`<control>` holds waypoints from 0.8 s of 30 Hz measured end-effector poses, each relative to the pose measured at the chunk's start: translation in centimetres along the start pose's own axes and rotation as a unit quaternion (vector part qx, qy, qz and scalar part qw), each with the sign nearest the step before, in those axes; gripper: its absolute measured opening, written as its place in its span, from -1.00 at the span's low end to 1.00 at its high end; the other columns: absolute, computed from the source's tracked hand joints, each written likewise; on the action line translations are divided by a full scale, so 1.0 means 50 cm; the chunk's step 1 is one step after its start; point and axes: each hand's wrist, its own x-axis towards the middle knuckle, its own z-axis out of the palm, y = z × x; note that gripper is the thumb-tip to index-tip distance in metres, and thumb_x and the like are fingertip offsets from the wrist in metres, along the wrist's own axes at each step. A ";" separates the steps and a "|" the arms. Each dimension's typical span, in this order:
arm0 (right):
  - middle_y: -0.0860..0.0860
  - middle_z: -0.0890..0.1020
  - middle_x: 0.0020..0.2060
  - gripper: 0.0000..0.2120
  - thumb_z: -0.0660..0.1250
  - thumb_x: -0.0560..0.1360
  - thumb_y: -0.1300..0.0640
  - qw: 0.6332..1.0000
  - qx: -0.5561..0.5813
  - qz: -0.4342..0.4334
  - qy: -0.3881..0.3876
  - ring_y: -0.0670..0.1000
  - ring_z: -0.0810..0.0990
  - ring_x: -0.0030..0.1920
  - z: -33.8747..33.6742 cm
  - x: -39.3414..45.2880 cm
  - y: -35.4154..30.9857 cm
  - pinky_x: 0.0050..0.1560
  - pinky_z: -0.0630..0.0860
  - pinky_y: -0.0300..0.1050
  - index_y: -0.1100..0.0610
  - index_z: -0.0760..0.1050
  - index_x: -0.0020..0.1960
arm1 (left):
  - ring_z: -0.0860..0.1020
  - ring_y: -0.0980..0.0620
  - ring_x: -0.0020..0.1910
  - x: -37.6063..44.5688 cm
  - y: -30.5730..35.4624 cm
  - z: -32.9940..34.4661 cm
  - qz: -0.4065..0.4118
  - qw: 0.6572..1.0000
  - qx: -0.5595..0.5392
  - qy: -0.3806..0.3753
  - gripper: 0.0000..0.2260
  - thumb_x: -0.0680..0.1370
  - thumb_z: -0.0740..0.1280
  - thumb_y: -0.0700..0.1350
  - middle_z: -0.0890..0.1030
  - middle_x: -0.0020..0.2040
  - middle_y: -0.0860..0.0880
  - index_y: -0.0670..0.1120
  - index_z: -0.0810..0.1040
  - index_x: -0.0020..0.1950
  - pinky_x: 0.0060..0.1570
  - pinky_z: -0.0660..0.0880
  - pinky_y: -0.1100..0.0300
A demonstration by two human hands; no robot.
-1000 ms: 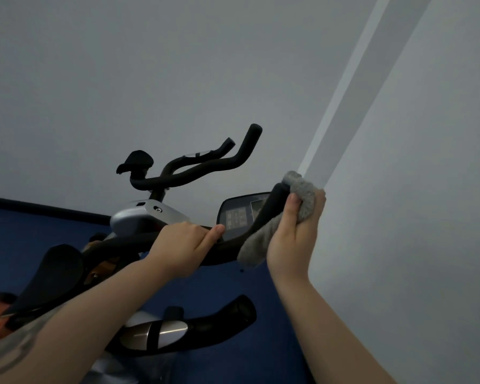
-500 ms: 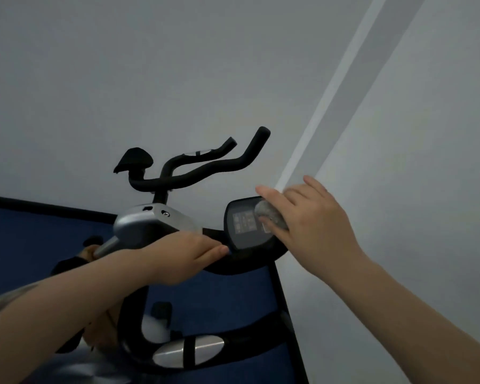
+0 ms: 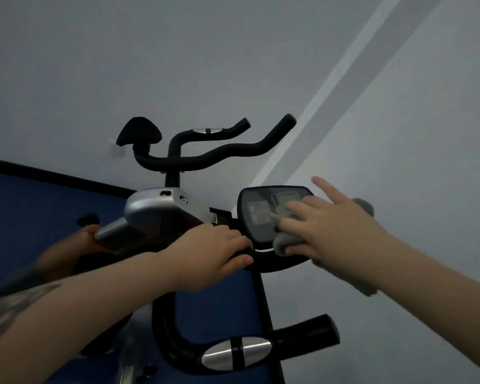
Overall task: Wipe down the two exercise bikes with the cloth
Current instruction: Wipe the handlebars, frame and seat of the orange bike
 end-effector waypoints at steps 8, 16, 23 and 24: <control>0.00 0.56 -0.52 -0.74 0.32 0.54 -0.08 0.993 -0.040 0.111 -0.013 0.07 0.51 -0.52 0.018 0.016 -0.056 -0.32 0.40 -0.14 0.06 0.53 -0.23 | 0.45 0.11 0.00 -0.002 0.007 0.008 -0.012 1.000 0.000 0.013 -0.50 0.57 -0.17 0.24 0.50 0.04 0.14 0.10 0.42 0.27 0.03 0.37 0.15; -0.02 0.69 -0.19 -0.50 -0.16 0.61 -0.11 0.990 0.007 0.118 -0.075 0.03 0.64 -0.03 0.015 -0.012 -0.062 0.50 -0.05 0.06 0.02 0.45 0.26 | 0.41 0.09 0.02 -0.017 0.001 0.006 -0.060 0.998 0.009 0.005 -0.46 0.51 -0.19 0.30 0.46 0.03 0.12 0.08 0.41 0.19 -0.02 0.27 0.19; -0.01 0.65 -0.18 -0.68 -0.07 0.68 -0.01 0.967 0.129 0.194 -0.100 0.07 0.61 -0.17 0.019 0.051 -0.143 0.21 0.38 -0.01 0.01 0.44 0.18 | 0.43 0.10 0.05 -0.017 -0.003 0.002 -0.062 0.998 0.005 -0.005 -0.48 0.54 -0.15 0.30 0.47 0.07 0.12 0.07 0.39 0.25 0.06 0.34 0.18; 0.02 0.64 -0.07 -0.70 -0.03 0.68 -0.03 0.962 0.168 0.179 -0.118 0.11 0.61 -0.09 0.016 0.058 -0.136 0.07 0.41 -0.01 0.00 0.40 0.26 | 0.43 0.09 0.07 -0.019 -0.004 0.000 -0.062 0.998 0.003 -0.012 -0.50 0.56 -0.12 0.29 0.47 0.08 0.11 0.07 0.38 0.27 0.08 0.35 0.17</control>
